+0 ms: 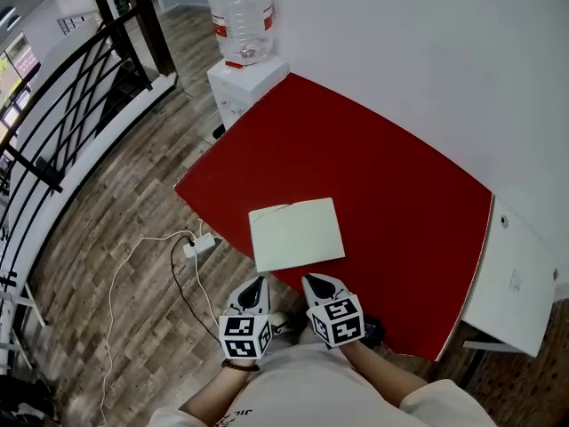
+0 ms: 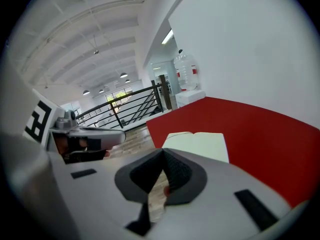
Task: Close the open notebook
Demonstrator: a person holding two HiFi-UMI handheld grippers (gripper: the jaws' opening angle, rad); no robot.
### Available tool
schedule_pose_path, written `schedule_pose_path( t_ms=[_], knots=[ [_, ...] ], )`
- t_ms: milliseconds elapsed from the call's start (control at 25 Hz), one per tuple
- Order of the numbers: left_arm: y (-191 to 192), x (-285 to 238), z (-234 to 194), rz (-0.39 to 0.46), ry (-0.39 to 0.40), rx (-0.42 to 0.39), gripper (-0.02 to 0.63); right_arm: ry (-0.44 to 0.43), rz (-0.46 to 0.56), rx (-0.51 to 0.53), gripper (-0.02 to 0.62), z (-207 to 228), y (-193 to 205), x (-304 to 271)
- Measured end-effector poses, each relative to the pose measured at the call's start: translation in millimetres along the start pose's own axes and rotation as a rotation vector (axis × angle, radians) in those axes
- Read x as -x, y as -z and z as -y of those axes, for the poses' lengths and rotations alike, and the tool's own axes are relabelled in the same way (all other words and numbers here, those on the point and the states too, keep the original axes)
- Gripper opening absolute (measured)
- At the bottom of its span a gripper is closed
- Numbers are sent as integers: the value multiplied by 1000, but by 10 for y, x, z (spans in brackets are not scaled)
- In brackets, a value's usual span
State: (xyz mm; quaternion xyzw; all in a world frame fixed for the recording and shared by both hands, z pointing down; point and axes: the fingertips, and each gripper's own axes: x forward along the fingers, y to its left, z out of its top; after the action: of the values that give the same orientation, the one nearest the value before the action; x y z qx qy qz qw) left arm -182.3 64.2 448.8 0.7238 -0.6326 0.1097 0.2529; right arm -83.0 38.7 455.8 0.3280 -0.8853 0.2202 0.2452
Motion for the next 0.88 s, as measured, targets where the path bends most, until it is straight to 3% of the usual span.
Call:
schedule_pose_path(
  t_ms=[880],
  knots=[
    [29, -151, -75, -22, -66, 36, 6, -14, -44, 49, 6, 236, -61, -197]
  ],
)
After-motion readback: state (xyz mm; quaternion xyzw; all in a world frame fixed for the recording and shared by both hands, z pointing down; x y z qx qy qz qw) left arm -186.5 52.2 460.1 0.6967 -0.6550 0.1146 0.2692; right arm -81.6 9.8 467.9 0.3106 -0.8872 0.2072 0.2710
